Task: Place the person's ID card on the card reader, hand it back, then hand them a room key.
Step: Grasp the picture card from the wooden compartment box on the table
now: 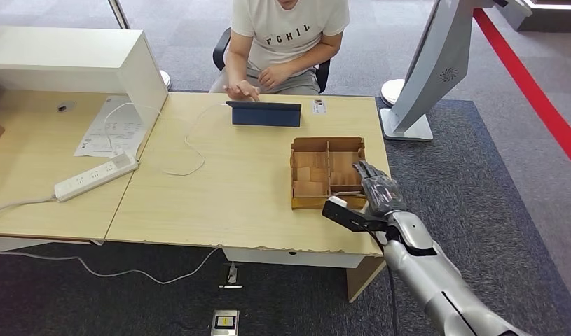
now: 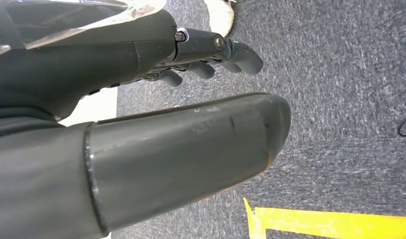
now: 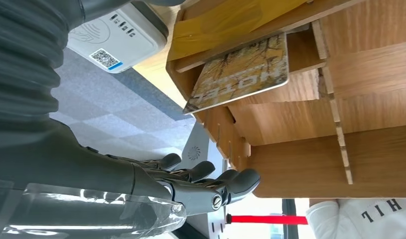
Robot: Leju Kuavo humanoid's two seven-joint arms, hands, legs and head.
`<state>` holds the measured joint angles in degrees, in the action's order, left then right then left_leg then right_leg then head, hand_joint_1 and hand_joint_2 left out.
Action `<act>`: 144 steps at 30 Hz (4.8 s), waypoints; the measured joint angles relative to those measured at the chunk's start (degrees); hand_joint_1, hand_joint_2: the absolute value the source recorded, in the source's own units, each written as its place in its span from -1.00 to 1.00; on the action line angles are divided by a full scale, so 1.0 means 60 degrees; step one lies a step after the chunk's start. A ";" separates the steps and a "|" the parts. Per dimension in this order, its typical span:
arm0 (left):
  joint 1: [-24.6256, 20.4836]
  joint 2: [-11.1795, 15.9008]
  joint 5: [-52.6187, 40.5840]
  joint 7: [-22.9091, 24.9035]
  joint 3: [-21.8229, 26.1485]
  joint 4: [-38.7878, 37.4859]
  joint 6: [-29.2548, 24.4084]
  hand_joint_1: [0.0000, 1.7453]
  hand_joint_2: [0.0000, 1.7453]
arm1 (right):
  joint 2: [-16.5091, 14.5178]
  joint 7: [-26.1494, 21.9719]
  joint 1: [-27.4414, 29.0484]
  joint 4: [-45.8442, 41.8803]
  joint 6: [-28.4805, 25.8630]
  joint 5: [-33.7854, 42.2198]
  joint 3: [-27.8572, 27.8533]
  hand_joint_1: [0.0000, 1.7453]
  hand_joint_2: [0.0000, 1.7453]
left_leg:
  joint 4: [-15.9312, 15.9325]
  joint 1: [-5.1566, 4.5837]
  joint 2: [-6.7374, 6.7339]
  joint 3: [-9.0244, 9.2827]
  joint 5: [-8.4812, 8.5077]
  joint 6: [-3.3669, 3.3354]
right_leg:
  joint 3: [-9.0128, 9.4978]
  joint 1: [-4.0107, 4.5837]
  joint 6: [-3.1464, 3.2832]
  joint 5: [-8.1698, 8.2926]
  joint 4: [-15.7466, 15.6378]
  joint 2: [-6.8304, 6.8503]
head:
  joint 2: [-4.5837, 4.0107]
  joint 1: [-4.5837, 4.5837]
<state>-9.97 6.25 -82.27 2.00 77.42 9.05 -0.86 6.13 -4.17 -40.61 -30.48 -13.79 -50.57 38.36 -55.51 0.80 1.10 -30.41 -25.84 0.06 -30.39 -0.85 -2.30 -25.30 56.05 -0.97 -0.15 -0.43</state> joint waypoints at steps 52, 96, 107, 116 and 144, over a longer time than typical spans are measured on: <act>0.0007 0.0084 -0.0023 0.0032 0.0000 0.0000 0.0002 -1.00 -1.00 | -0.0374 -0.0289 -0.0274 0.0553 0.0035 0.0026 0.0199 -1.00 1.00 | 0.0000 0.0000 0.0000 0.0001 0.0000 0.0000 | -0.0001 0.0000 0.0000 0.0000 0.0001 0.0000 | 0.0000 0.0002; 0.0010 0.0076 -0.0022 0.0066 0.0000 0.0000 -0.0026 -1.00 -1.00 | -0.0199 -0.0394 -0.0308 0.0456 0.0312 0.0176 0.0294 1.00 1.00 | 0.0000 0.0001 -0.0001 0.0001 0.0001 0.0001 | -0.0001 0.0000 0.0000 0.0000 0.0002 -0.0001 | 0.0000 0.0002; 0.0010 0.0076 -0.0023 0.0046 0.0000 0.0000 -0.0014 -1.00 -1.00 | -0.0198 -0.0544 -0.0259 0.0459 0.0345 0.0343 0.0318 1.00 1.00 | 0.0000 0.0001 -0.0002 0.0001 0.0001 0.0001 | -0.0002 0.0001 0.0000 0.0000 0.0002 -0.0001 | 0.0000 0.0002; 0.0010 0.0073 -0.0024 0.0037 0.0000 0.0000 -0.0021 -1.00 -1.00 | -0.0198 -0.0641 -0.0228 0.0404 0.0251 0.0537 0.0330 1.00 1.00 | 0.0000 0.0001 -0.0002 0.0001 0.0001 0.0001 | -0.0002 0.0001 0.0000 0.0000 0.0002 -0.0001 | 0.0000 0.0002; 0.0021 0.0006 -0.0035 0.0031 0.0000 0.0000 0.0060 -1.00 -1.00 | 0.0030 -0.0536 -0.0714 -0.1778 0.0310 0.0404 0.0310 1.00 1.00 | 0.0000 0.0001 -0.0005 0.0001 0.0006 0.0007 | -0.0003 0.0001 0.0003 0.0002 0.0005 -0.0003 | 0.0000 0.0001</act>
<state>-9.84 6.29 -82.48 2.19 77.42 9.05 -0.50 6.31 -7.39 -44.90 -41.15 -11.93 -48.15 40.22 -55.51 0.80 1.07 -30.41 -25.81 0.10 -30.41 -0.84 -2.29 -25.29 56.08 -0.99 -0.15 -0.42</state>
